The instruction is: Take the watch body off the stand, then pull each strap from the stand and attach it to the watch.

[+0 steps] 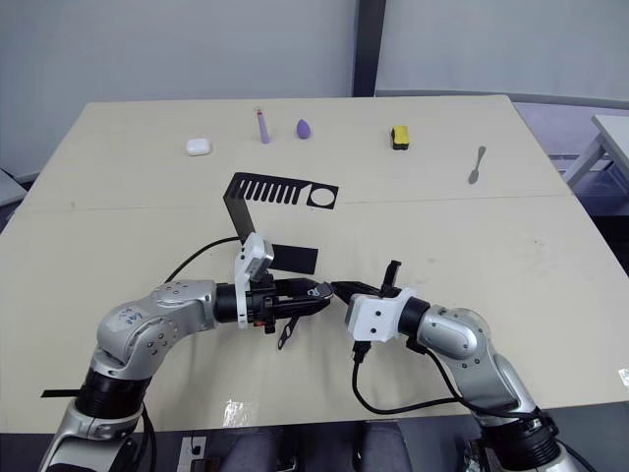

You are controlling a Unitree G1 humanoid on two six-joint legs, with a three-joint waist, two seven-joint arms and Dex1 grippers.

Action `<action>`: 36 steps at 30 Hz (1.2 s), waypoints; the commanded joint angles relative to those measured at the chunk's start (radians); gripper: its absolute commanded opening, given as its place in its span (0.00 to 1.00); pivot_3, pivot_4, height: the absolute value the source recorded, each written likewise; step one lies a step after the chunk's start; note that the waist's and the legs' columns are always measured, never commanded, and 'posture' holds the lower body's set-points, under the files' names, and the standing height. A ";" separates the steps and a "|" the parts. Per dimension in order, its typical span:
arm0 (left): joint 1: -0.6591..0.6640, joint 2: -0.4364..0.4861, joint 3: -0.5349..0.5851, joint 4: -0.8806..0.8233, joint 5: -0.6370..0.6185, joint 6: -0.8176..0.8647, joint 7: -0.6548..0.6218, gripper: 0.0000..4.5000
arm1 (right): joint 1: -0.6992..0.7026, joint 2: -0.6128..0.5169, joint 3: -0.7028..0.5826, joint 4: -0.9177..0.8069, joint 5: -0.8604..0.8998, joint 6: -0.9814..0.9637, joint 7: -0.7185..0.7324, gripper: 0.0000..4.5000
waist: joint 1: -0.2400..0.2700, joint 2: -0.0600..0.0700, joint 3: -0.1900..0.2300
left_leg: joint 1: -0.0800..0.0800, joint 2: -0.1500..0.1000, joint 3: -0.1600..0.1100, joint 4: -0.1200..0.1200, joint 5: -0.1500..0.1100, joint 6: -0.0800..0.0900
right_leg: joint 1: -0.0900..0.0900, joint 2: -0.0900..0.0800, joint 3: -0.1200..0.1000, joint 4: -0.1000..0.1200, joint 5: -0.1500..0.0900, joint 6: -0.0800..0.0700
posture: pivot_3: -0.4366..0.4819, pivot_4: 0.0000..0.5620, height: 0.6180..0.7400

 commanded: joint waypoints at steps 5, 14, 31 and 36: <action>0.030 0.023 -0.034 -0.046 0.038 -0.099 -0.049 0.36 | 0.008 -0.008 -0.011 -0.027 0.007 -0.039 -0.028 0.00 | 0.000 0.000 0.000 | 0.000 0.000 0.000 0.000 0.000 0.000 | 0.000 0.000 0.000 0.000 0.000 0.000 | 0.48 0.27 1.00; 0.128 0.074 0.063 -0.050 0.016 -0.283 -0.156 0.36 | 0.018 -0.035 -0.044 -0.007 0.001 -0.071 -0.045 0.00 | -0.002 0.000 0.000 | 0.000 0.001 0.000 -0.001 0.000 0.000 | -0.001 0.000 0.000 0.000 0.000 -0.001 | 0.48 0.27 1.00; 0.101 0.089 0.194 -0.023 -0.225 0.032 -0.022 0.36 | 0.175 -0.157 -0.195 -0.129 0.179 -0.191 -0.002 0.00 | 0.001 0.000 0.000 | 0.000 0.000 0.000 -0.001 0.000 0.000 | 0.000 0.000 0.000 0.000 -0.001 -0.001 | 0.48 0.27 1.00; 0.038 0.038 0.191 0.006 -0.264 0.156 0.088 0.36 | 0.218 -0.193 -0.195 -0.172 0.207 -0.212 0.011 0.00 | 0.000 -0.001 0.001 | 0.000 0.000 -0.001 -0.001 0.000 0.000 | 0.000 0.000 0.000 0.000 -0.001 -0.001 | 0.48 0.27 1.00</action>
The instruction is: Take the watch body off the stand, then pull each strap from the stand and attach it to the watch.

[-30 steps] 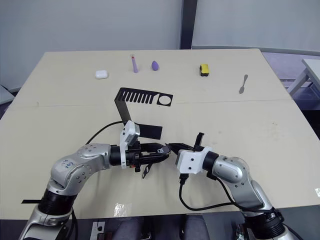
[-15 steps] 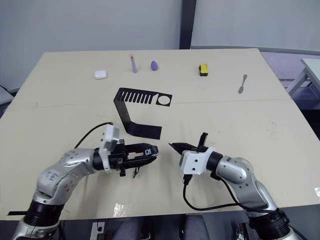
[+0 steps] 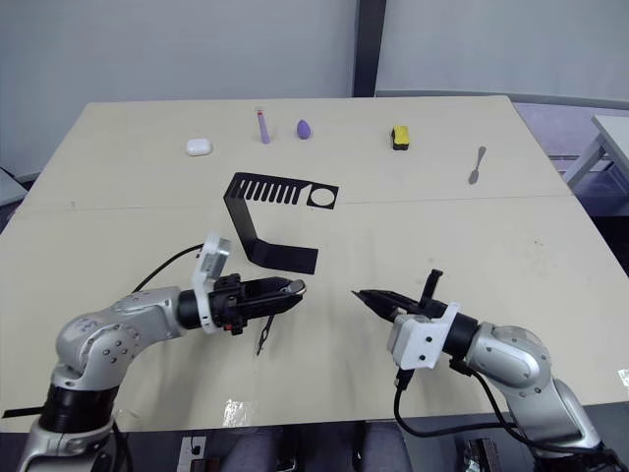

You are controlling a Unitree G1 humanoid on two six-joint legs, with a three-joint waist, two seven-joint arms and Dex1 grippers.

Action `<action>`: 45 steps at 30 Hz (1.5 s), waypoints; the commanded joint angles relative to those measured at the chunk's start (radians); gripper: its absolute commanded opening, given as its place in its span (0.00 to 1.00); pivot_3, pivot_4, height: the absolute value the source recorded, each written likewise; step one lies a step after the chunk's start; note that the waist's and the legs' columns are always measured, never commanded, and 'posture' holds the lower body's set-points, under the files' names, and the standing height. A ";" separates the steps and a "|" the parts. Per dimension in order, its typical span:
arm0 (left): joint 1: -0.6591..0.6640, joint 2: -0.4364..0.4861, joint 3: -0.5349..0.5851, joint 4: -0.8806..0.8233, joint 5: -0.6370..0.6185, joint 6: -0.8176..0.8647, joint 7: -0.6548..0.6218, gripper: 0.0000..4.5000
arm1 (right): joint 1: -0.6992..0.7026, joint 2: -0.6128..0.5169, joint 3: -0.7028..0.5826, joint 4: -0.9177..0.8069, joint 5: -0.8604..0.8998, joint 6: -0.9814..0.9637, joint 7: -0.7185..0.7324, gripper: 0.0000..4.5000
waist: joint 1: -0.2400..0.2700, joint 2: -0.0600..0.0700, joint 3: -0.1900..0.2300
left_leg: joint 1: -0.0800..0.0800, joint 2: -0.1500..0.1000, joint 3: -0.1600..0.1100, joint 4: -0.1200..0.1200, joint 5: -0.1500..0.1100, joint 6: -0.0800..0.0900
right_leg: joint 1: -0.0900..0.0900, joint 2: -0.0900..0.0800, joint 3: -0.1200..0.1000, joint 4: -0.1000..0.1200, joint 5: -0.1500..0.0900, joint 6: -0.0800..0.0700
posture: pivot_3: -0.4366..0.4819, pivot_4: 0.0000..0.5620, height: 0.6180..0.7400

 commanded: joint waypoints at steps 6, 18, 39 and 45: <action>-0.056 -0.030 -0.010 0.007 -0.034 0.096 0.051 0.36 | -0.011 0.021 0.026 -0.085 0.008 0.024 -0.012 0.00 | 0.001 0.000 0.000 | 0.000 0.000 0.000 0.000 0.000 -0.001 | 0.000 0.001 0.000 0.000 0.000 0.000 | 0.48 0.27 1.00; -0.087 -0.016 -0.060 0.022 -0.005 0.080 -0.007 0.36 | -0.061 0.042 0.080 -0.064 -0.010 0.070 0.001 0.00 | 0.001 0.000 0.000 | 0.000 0.000 0.000 0.000 0.000 -0.001 | 0.000 0.000 0.000 0.000 0.000 0.000 | 0.48 0.27 1.00; -0.093 -0.028 -0.071 0.018 0.009 0.089 0.004 0.36 | -0.114 0.058 0.121 -0.007 -0.032 0.063 -0.008 0.00 | 0.000 0.000 0.000 | 0.000 0.000 0.000 0.000 0.000 -0.001 | 0.000 0.000 0.000 0.000 0.000 0.000 | 0.48 0.27 1.00; -0.090 -0.027 -0.073 0.019 0.015 0.083 0.003 0.36 | -0.117 0.060 0.122 -0.004 -0.033 0.061 -0.008 0.00 | 0.000 0.000 0.000 | 0.000 0.000 0.000 0.000 0.000 -0.001 | 0.000 0.000 0.000 0.000 0.000 0.000 | 0.48 0.27 1.00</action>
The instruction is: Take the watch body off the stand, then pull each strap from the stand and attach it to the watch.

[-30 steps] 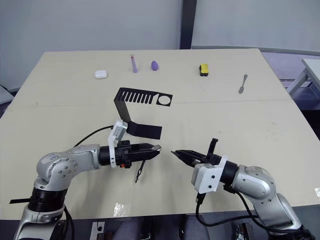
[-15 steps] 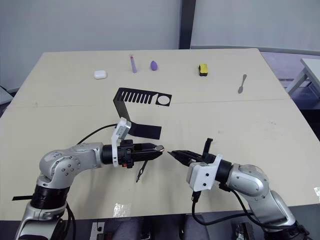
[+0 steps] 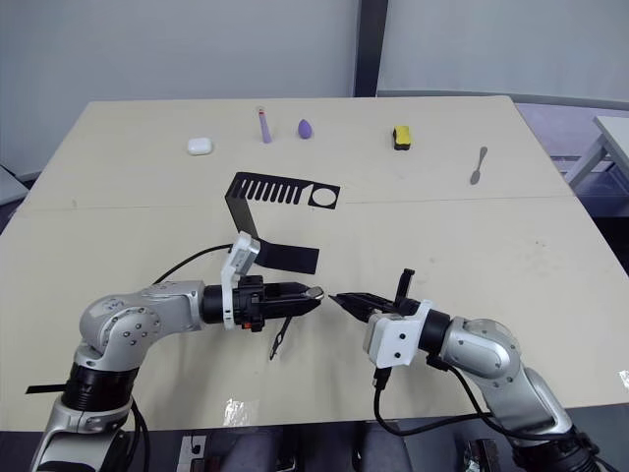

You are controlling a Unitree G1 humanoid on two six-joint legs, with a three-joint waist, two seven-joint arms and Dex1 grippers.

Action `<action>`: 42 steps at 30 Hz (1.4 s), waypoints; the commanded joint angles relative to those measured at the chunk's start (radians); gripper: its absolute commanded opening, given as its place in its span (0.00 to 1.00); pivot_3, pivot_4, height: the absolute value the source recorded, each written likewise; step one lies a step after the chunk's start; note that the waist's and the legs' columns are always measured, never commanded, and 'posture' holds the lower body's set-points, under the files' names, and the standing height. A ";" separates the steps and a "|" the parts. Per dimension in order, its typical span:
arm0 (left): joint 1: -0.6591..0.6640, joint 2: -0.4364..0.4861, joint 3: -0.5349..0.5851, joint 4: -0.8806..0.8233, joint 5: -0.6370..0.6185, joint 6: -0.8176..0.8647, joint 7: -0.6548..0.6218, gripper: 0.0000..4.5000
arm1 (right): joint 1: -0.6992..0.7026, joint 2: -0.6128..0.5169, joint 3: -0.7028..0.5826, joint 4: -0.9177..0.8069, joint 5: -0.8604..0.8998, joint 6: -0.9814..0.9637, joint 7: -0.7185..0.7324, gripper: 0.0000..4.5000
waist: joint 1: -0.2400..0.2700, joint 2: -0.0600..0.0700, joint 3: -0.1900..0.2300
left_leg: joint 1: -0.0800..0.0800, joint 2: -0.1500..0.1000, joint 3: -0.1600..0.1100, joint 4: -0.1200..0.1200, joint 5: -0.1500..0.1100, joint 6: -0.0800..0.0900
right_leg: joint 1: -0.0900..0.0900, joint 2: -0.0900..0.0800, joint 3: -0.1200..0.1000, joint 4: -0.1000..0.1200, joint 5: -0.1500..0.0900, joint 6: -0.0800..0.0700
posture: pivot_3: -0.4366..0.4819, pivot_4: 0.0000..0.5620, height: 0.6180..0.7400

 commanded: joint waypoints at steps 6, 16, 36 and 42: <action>0.003 -0.002 -0.002 -0.019 0.009 -0.019 -0.006 0.36 | -0.007 0.010 -0.001 -0.024 0.006 -0.021 -0.007 0.00 | 0.000 0.000 0.000 | 0.000 0.000 0.000 0.000 0.000 0.000 | 0.000 0.000 0.000 0.000 0.000 0.000 | 0.48 0.27 1.00; 0.004 -0.011 0.000 -0.017 0.014 -0.023 -0.001 0.36 | 0.000 0.008 0.001 -0.022 0.009 -0.025 -0.002 0.00 | 0.000 0.000 0.000 | 0.000 0.000 0.000 0.000 0.000 0.000 | 0.000 0.000 0.000 0.000 0.000 0.000 | 0.48 0.27 1.00; 0.000 -0.019 -0.001 -0.020 0.014 -0.020 0.005 0.36 | -0.001 0.012 0.011 -0.013 0.015 -0.034 0.002 0.00 | 0.000 0.000 0.000 | 0.000 0.000 0.000 0.000 0.000 0.000 | 0.000 0.000 0.000 0.000 0.000 0.000 | 0.48 0.27 1.00; -0.001 -0.021 -0.002 -0.021 0.014 -0.018 0.006 0.36 | -0.003 0.012 0.014 -0.009 0.017 -0.034 0.003 0.00 | 0.000 0.000 0.000 | 0.000 0.000 0.000 0.000 0.000 0.000 | 0.000 0.000 0.000 0.000 0.000 0.000 | 0.48 0.27 1.00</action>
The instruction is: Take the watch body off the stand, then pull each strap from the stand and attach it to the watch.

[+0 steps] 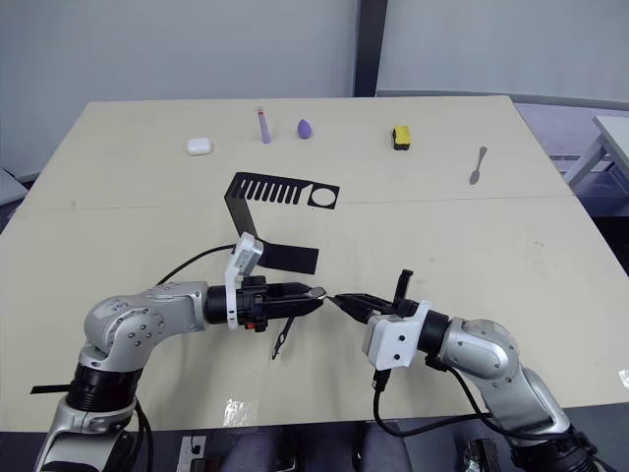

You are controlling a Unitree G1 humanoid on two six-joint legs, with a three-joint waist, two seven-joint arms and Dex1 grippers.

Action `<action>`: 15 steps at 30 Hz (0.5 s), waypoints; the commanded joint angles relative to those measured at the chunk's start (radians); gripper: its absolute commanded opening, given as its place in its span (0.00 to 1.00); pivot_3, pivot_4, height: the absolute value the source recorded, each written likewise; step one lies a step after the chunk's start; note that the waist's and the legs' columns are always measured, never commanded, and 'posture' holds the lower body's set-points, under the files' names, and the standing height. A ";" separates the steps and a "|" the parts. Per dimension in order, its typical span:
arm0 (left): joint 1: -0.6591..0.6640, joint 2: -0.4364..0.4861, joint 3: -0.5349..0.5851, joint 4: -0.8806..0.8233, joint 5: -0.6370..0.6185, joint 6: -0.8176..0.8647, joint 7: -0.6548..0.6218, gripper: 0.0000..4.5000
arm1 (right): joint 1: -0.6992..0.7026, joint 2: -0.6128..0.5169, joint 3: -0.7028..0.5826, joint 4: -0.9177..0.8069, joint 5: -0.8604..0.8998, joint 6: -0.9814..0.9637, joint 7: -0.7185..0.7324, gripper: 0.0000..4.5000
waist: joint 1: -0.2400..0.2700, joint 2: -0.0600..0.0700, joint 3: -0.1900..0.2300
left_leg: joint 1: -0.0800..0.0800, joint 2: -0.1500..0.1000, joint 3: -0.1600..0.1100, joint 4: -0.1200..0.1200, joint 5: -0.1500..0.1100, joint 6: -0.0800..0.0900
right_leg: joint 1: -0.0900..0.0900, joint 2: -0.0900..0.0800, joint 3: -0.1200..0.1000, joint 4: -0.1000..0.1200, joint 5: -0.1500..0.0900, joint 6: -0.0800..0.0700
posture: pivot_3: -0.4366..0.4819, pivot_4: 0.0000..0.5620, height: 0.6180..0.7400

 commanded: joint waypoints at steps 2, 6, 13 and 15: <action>-0.002 -0.003 0.002 -0.022 -0.003 -0.014 -0.004 0.36 | -0.004 0.007 0.005 -0.019 0.015 -0.016 0.002 0.00 | 0.000 0.000 0.000 | 0.000 0.000 0.000 0.000 0.000 0.000 | 0.000 0.000 0.000 0.000 0.000 0.000 | 0.48 0.27 1.00; -0.002 -0.003 0.000 -0.023 -0.002 -0.013 -0.005 0.36 | -0.004 0.007 0.004 -0.019 0.013 -0.017 0.001 0.00 | 0.000 0.000 0.000 | 0.000 0.000 0.000 0.000 0.000 0.000 | 0.000 0.000 0.000 0.000 0.000 0.000 | 0.48 0.27 1.00; -0.003 0.001 -0.008 -0.024 0.006 -0.016 -0.007 0.36 | -0.005 0.008 0.003 -0.018 0.013 -0.018 0.000 0.00 | 0.000 0.000 0.000 | 0.000 0.000 0.000 0.000 0.000 0.000 | 0.000 0.000 0.000 0.000 0.000 0.000 | 0.48 0.27 1.00; -0.006 0.000 -0.010 -0.028 0.007 -0.013 -0.005 0.36 | -0.006 0.008 0.002 -0.017 0.013 -0.018 -0.001 0.00 | 0.000 0.000 0.000 | 0.000 0.000 0.000 0.000 0.000 0.000 | 0.000 0.000 0.000 0.000 0.000 0.000 | 0.48 0.27 1.00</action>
